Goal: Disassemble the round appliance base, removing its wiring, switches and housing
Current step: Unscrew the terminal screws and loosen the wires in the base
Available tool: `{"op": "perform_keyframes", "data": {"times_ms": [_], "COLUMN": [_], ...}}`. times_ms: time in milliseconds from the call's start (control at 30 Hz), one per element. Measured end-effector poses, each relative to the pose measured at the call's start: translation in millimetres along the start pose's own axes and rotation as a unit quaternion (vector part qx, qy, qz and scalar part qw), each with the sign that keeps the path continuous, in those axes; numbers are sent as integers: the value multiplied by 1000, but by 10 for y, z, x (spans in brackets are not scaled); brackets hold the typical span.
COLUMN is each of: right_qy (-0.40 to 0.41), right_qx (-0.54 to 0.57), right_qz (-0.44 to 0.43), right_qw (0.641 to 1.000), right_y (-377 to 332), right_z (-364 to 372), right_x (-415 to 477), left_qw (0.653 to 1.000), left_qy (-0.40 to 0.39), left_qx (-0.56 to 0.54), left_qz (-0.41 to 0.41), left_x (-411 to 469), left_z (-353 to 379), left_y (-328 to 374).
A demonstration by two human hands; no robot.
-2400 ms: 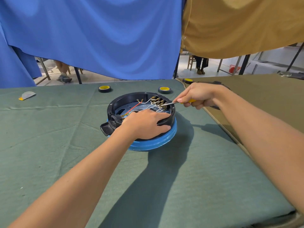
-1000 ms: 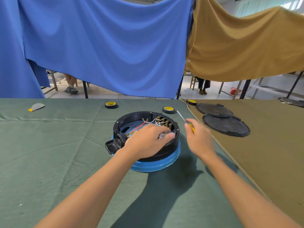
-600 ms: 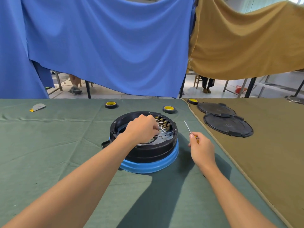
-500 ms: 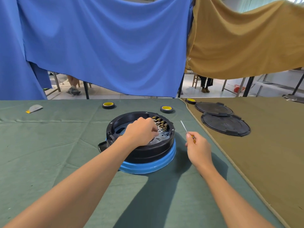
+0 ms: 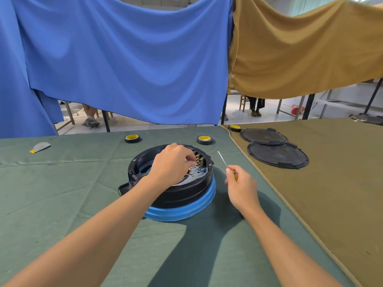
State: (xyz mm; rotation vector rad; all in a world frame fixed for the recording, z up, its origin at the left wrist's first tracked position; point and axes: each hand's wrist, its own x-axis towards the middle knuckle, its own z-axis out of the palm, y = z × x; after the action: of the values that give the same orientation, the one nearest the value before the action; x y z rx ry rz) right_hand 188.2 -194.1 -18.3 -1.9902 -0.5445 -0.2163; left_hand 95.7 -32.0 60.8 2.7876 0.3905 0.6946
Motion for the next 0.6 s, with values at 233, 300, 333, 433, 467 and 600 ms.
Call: {"op": "perform_keyframes", "data": {"times_ms": [233,300,333,433,467,600], "right_qy": [41,56,58,27,16,-9], "right_qx": [108,144,174,282,298,305], "right_qz": [-25,-26,-25,3,7,-6], "right_qw": [993,988,983,959,955,952], "right_y": [-205,-281,-310,-366,-374,-431], "right_z": [-73,-128,-160,-264,-290,-312], "right_x": [-116,-115,-114,-141,-163,-228], "left_qw": [965,945,934,898,884,836], "left_qy": [103,115,118,127,135,165], "left_qx": [-242,-304,-334,-409,-431,-494], "left_qz": [-7,-26,-39,-99,-119,-171], "left_x": [46,55,54,34,27,22], "left_z": [-413,-516,-549,-586,-585,-594], "left_y": [453,547,576,640,655,699]}}
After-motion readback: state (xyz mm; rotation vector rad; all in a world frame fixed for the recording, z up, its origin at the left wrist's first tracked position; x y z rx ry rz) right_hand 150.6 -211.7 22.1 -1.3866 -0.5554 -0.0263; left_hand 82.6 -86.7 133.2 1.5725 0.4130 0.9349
